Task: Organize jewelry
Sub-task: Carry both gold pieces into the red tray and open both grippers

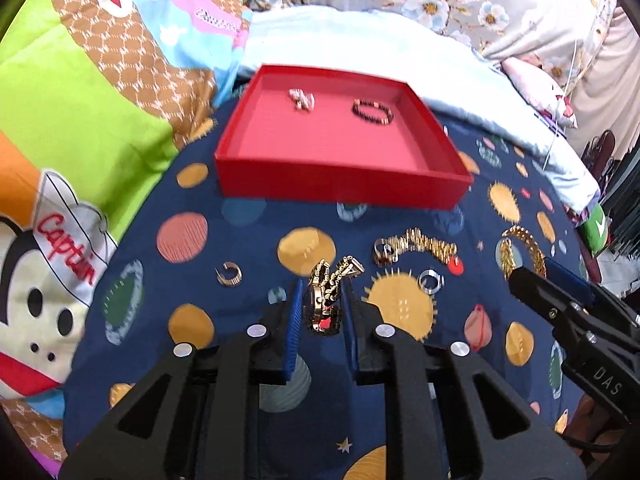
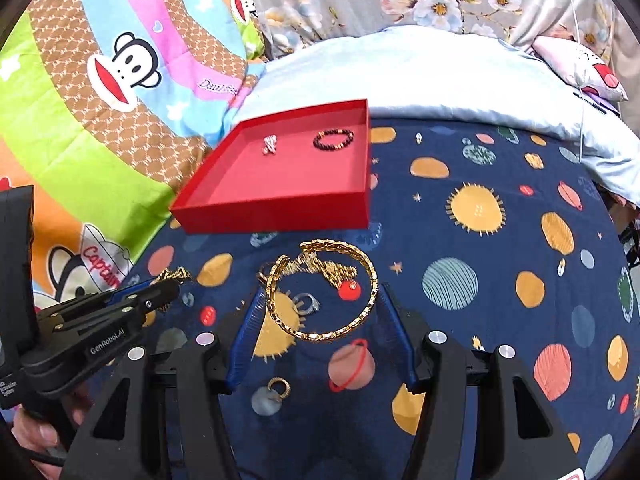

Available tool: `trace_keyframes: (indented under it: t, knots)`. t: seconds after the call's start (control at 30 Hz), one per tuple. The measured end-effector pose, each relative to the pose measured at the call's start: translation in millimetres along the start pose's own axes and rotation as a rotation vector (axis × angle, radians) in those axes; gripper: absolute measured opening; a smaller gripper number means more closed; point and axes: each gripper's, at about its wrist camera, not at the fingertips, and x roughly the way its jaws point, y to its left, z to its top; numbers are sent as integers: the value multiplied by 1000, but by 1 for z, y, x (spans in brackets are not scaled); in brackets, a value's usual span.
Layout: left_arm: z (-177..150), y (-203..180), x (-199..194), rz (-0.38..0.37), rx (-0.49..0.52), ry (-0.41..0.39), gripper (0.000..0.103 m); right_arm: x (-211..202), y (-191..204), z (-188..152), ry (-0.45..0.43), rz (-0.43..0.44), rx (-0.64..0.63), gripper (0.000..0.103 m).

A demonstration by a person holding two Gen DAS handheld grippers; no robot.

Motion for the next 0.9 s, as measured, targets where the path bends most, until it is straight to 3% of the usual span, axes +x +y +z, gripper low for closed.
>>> trace_keyframes:
  t: [0.4, 0.67, 0.9]
  knots:
    - [67, 4, -3, 27, 10, -118, 18, 19, 9, 60, -70, 18, -46, 56]
    - [127, 9, 37, 29, -3, -132, 18, 73, 7, 113, -47, 49, -33, 56]
    - [153, 17, 79, 74, 1, -109, 18, 123, 8, 136, -15, 45, -27, 56]
